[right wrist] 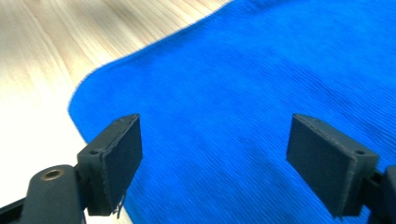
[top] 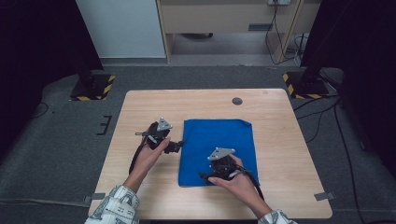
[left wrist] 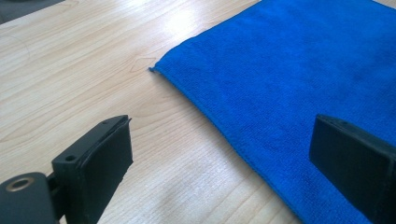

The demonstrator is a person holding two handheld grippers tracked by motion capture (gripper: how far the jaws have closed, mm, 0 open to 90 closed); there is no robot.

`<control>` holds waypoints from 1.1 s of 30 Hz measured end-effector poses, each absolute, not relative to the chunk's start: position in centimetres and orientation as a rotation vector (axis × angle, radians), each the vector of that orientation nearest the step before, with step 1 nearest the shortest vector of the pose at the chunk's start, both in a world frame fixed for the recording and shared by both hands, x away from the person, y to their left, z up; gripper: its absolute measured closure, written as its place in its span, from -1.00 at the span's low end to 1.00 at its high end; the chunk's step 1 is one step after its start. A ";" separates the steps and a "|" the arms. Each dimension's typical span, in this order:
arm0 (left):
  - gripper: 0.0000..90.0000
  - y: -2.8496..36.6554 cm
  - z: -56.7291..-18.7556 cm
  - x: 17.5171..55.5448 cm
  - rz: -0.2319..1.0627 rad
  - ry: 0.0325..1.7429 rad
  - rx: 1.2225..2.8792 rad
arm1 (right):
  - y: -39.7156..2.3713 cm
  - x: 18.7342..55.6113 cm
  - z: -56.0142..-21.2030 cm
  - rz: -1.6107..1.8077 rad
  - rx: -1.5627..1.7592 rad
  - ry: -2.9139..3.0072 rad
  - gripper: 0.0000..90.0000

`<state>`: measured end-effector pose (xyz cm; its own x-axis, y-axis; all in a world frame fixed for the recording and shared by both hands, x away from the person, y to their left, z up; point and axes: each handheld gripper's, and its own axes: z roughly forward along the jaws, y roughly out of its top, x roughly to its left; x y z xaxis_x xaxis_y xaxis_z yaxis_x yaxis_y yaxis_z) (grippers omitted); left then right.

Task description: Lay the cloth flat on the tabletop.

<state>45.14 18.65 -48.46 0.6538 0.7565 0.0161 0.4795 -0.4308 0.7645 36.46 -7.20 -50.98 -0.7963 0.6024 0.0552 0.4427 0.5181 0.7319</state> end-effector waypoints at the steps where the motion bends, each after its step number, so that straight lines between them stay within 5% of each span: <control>1: -0.88 18.7 -48.4 45.2 0.464 0.956 2.110 | -6.9 36.4 -51.0 1.142 0.884 2.561 -0.57; 33: -0.87 20.3 -47.3 46.1 0.478 1.011 2.074 | 0.0 34.7 -51.3 1.161 0.738 2.679 -0.27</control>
